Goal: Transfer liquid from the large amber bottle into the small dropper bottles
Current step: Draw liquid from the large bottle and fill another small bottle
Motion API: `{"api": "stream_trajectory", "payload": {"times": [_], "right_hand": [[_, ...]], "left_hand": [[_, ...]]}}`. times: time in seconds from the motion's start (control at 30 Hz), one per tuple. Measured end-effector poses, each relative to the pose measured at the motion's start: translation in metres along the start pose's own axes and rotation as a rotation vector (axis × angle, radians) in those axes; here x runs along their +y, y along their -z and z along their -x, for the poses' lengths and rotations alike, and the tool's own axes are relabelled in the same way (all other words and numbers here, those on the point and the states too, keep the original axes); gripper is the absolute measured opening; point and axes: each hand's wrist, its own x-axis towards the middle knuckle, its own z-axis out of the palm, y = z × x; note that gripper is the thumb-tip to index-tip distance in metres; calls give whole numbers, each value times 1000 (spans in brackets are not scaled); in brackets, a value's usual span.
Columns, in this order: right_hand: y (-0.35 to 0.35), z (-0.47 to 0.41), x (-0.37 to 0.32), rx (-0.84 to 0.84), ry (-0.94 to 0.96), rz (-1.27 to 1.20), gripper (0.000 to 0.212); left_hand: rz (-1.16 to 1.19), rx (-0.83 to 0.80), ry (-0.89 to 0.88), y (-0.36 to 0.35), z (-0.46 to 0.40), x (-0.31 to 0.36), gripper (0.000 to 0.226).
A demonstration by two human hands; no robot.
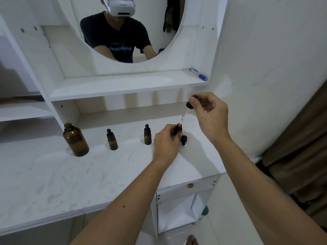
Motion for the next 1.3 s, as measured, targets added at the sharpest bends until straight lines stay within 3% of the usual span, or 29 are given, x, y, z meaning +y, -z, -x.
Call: {"api": "stream_trajectory", "payload": {"times": [1.07,1.3], "right_hand": [[-14,3,15,-62,-99,62,3],[-5,3,-3,-19,-77,4,11]], "left_hand": [[-6,6,8,-3,-1,-5,22],[-40,-15,21,2,3,1,41]]}}
